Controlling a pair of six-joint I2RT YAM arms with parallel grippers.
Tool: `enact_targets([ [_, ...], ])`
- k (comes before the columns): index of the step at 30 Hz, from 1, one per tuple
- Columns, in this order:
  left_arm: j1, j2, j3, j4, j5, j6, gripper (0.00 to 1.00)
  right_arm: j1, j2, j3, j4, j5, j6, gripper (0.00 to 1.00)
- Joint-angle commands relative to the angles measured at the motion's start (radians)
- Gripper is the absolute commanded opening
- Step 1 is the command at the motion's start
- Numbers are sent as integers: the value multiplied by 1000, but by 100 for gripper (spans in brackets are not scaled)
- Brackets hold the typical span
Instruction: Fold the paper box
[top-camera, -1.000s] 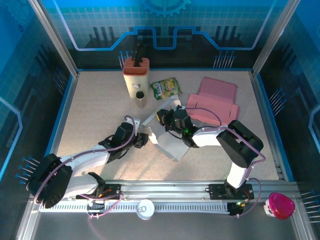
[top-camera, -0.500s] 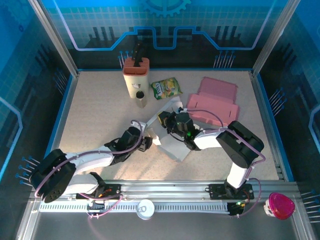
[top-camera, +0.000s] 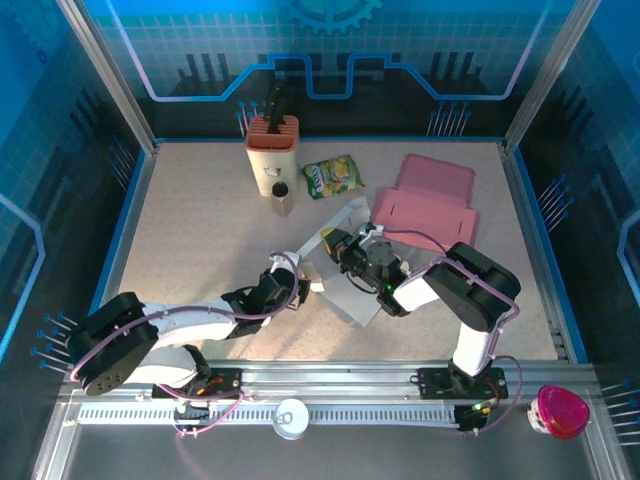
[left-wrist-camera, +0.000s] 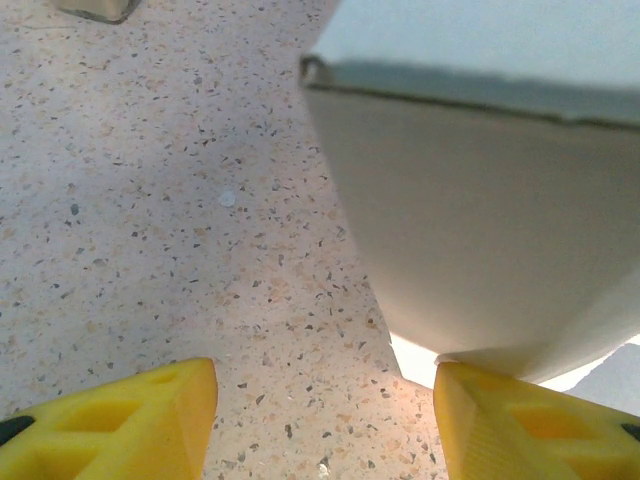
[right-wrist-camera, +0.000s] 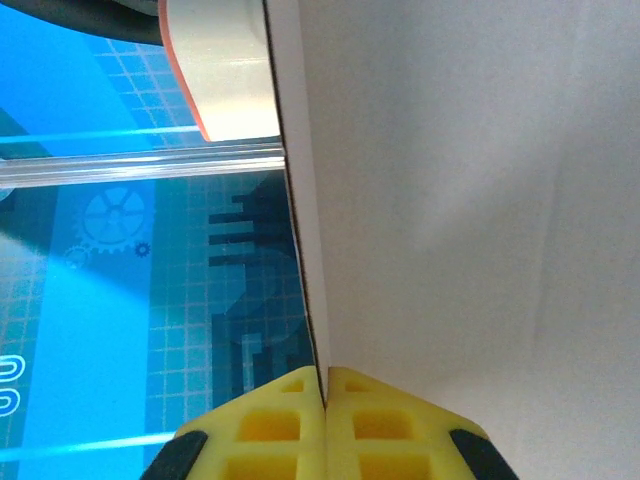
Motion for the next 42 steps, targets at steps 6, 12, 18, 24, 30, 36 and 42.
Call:
enact_targets([
  [6, -72, -32, -13, 135, -56, -6, 57, -9, 7, -7, 56, -13, -19, 0],
  [12, -103, -79, -45, 128, -83, -29, 58, -14, 9, 0, 70, -8, -11, 0],
  [18, -77, -164, -77, 38, -139, -36, 60, -7, -23, 31, 10, -15, -23, 0],
  [24, -52, -313, -156, 83, 4, 41, 58, -5, 28, 62, 26, -19, -14, 0],
  [30, -55, -491, -223, -21, 92, 25, 56, -16, 43, 73, 31, -33, -8, 0],
  [36, -54, -609, -264, -66, 26, 20, 41, -26, 33, 84, -4, -47, -12, 0],
  [42, 41, -468, -191, -117, -83, -80, 42, -29, 35, 89, -18, -60, -7, 0],
])
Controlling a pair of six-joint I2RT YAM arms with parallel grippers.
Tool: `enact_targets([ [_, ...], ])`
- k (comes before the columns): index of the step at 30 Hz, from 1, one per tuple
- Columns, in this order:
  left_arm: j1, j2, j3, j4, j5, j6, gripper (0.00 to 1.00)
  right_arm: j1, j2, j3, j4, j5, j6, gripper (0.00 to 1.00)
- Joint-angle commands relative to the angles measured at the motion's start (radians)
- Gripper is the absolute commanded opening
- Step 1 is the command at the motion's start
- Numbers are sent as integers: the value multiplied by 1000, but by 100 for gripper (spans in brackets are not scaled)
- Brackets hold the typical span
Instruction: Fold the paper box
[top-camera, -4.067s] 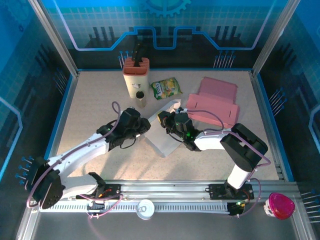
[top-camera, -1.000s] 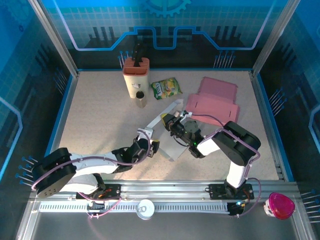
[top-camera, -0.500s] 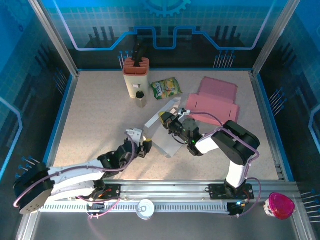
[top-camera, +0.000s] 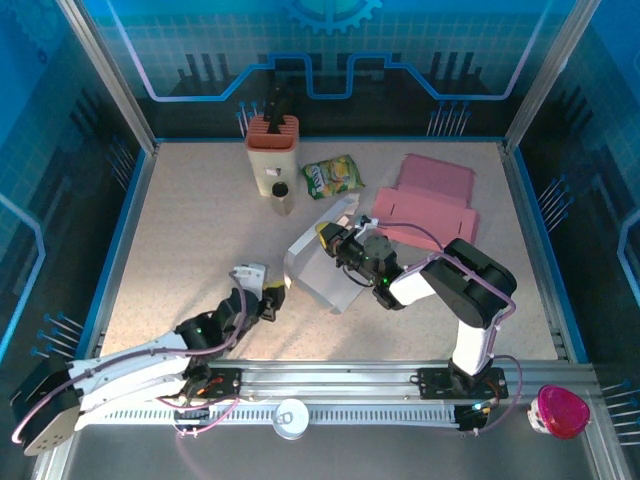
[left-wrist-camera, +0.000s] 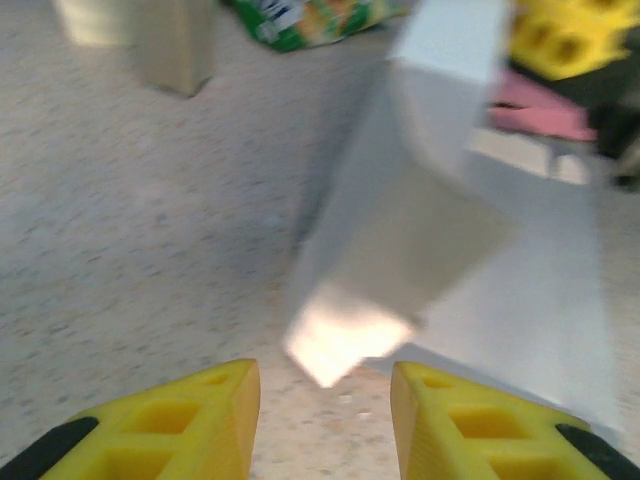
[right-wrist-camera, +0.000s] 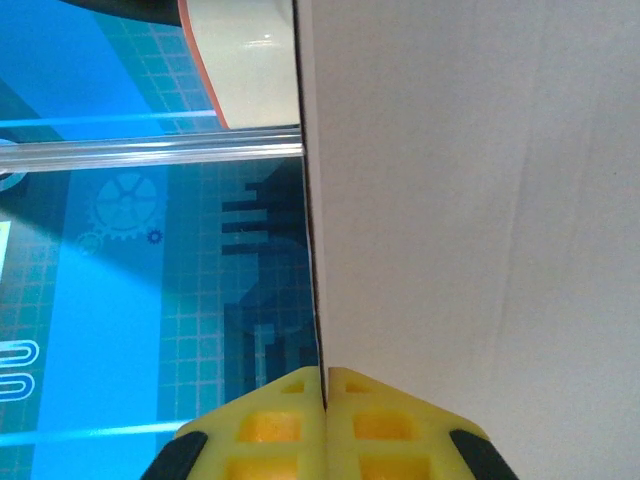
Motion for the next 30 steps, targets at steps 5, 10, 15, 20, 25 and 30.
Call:
enact_targets([
  [5, 66, 186, 81, 89, 15, 56, 50, -16, 9, 22, -13, -19, 1, 0],
  [10, 94, 255, 108, 177, 80, 141, 51, -13, 15, 30, -25, -25, 4, 0],
  [15, 104, 326, 144, 216, 117, 214, 51, -13, 23, 42, -32, -33, 8, 0],
  [20, 133, 386, 168, 245, 109, 224, 46, -9, 25, 42, -37, -34, 10, 0],
  [25, 138, 429, 183, 277, 123, 236, 45, -5, 34, 45, -47, -33, 8, 0],
  [30, 140, 465, 191, 299, 117, 239, 52, -1, 66, 69, -48, -36, 12, 0],
])
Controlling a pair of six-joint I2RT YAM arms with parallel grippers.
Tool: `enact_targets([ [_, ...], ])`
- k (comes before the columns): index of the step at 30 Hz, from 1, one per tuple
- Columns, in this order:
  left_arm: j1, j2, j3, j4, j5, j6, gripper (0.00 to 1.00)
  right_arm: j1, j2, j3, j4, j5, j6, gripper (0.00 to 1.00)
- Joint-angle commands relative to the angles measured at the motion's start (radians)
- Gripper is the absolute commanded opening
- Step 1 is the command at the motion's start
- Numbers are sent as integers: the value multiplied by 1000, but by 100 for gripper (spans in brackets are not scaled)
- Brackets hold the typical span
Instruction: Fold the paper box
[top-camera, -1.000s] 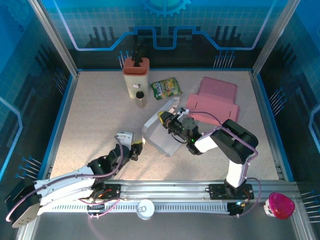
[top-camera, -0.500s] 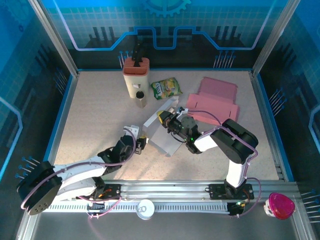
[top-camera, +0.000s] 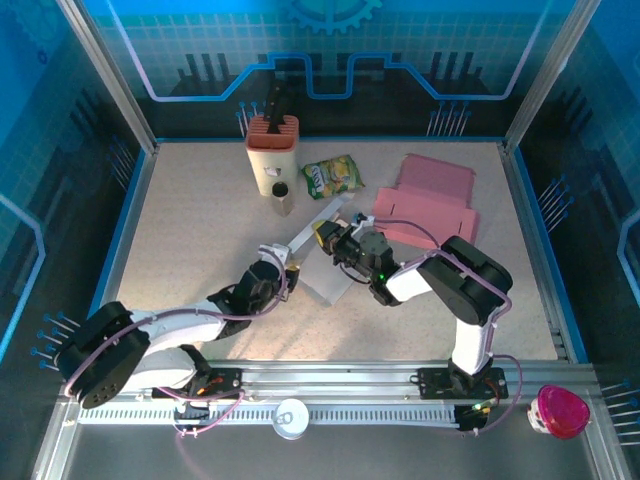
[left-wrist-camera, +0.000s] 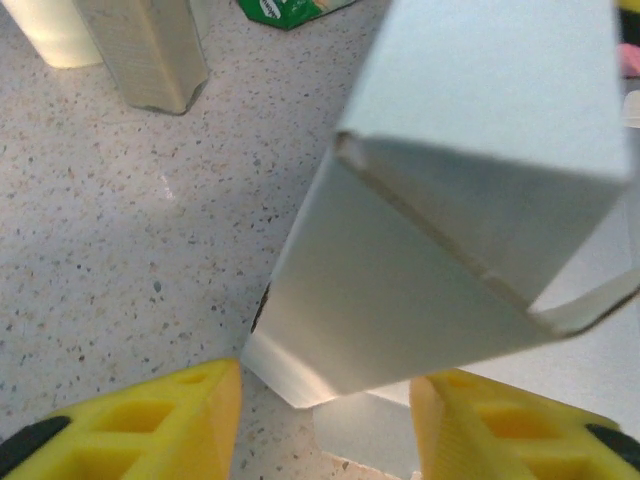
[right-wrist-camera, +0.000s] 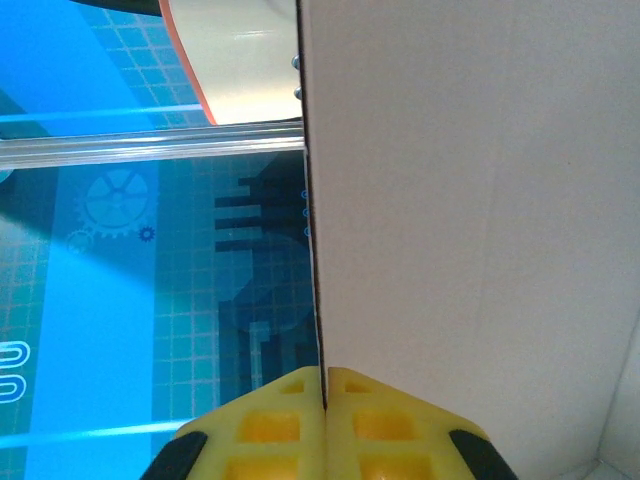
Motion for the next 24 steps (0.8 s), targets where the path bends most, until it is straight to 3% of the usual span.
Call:
enact_targets([
  [1, 8, 11, 28, 64, 10, 15, 54, 4, 32, 23, -23, -9, 5, 0],
  [6, 15, -14, 24, 54, -10, 14, 53, 2, -3, 38, -105, -5, -15, 0],
  [20, -17, -223, -16, -78, 258, -42, 55, 93, -422, -15, -719, 195, -84, 0],
  [24, -61, -256, -34, -106, 244, -66, 56, 97, -443, -19, -742, 214, -85, 0],
])
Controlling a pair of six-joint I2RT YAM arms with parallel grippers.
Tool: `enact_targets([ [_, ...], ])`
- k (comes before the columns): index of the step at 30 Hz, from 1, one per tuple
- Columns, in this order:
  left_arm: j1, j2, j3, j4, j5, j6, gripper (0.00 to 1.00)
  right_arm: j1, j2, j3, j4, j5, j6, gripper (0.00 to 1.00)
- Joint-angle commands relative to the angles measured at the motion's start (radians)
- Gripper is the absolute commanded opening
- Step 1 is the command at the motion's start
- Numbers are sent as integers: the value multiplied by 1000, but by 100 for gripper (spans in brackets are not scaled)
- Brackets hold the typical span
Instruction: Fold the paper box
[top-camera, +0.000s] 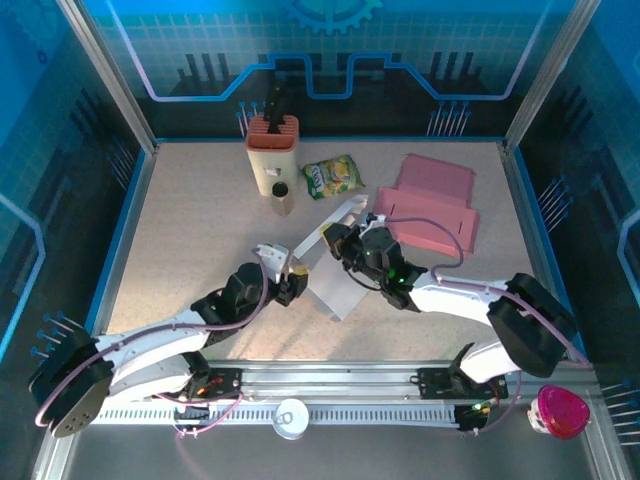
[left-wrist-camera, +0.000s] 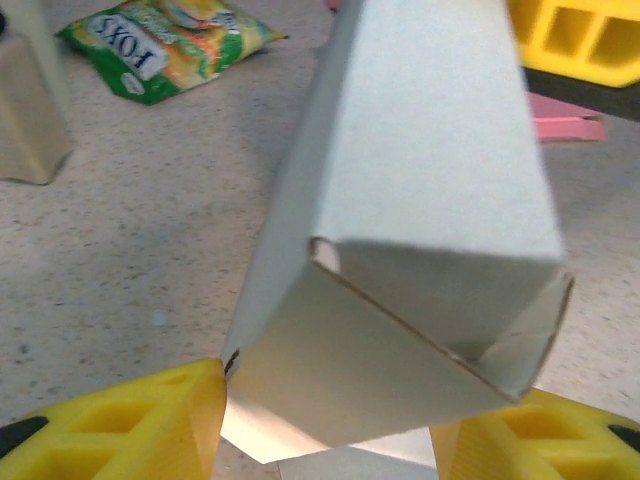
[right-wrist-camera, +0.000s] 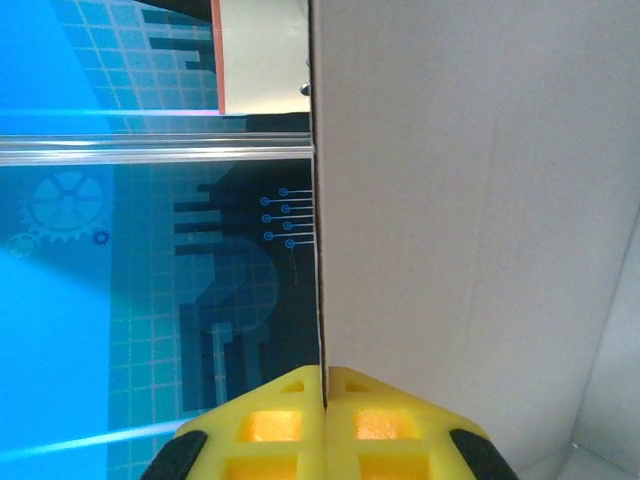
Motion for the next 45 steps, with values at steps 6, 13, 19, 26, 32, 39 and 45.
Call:
enact_targets([
  [6, -21, 30, -32, -22, 6, -49, 55, -14, 125, -5, 36, -2, -4, 0],
  [13, -24, 165, -29, 68, -16, -47, 47, -19, 195, -14, 139, -15, 4, 0],
  [19, -25, 188, -45, 136, -46, -35, 39, -28, 181, -27, 142, -22, -3, 0],
  [26, -35, 255, -15, 176, -101, -47, 36, -12, 209, -39, 184, -15, -15, 0],
  [32, -60, 283, -5, 185, -204, -82, 33, 8, 259, -87, 325, 13, -16, 0],
  [39, -82, 306, 21, 183, -285, -107, 29, 24, 248, -107, 339, 46, -21, 0],
  [45, -108, 333, 71, 174, -340, -130, 27, 26, 257, -105, 343, 41, -8, 0],
])
